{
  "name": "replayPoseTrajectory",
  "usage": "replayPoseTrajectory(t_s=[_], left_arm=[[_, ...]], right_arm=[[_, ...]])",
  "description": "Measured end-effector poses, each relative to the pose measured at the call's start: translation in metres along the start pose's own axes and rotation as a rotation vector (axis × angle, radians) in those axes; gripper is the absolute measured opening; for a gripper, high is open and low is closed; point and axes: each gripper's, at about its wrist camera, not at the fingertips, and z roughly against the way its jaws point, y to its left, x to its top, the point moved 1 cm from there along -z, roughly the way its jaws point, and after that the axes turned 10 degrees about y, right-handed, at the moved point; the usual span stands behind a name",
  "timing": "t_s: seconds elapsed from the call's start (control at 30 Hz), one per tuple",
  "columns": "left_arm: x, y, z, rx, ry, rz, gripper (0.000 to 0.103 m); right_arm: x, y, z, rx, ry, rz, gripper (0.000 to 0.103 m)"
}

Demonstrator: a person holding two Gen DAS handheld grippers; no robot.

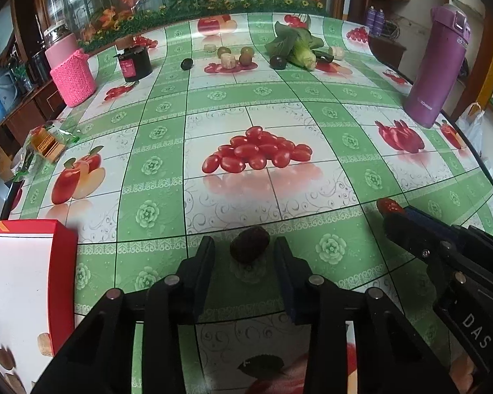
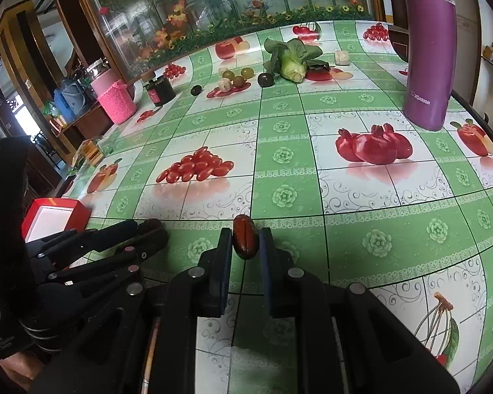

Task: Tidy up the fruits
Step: 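Grasp a red date with the right gripper while the left grasps another date, then carry both dates into the tray with both grippers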

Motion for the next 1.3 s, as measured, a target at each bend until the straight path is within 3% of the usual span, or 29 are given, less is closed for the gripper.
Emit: replayPoseTrajectory(t_s=[0.1, 0.27, 0.4, 0.67, 1.3], left_arm=[[0.001, -0.001, -0.001, -0.014, -0.005, -0.006, 0.023], [-0.003, -0.006, 0.002, -0.004, -0.013, -0.011, 0.023], [-0.009, -0.01, 0.02, 0.051, -0.067, -0.019, 0.023], [-0.028, -0.006, 0.064, 0.083, -0.16, -0.018, 0.023], [-0.079, 0.041, 0.111, 0.076, -0.22, 0.07, 0.023]], right_arm=[[0.001, -0.002, 0.0, 0.002, 0.004, -0.01, 0.018], [0.001, -0.005, -0.002, 0.002, 0.006, -0.016, 0.018], [0.002, -0.006, -0.001, 0.013, -0.005, -0.02, 0.019], [0.003, -0.007, 0.004, 0.019, -0.037, -0.024, 0.018], [0.001, -0.01, 0.009, -0.048, -0.095, -0.009, 0.018]])
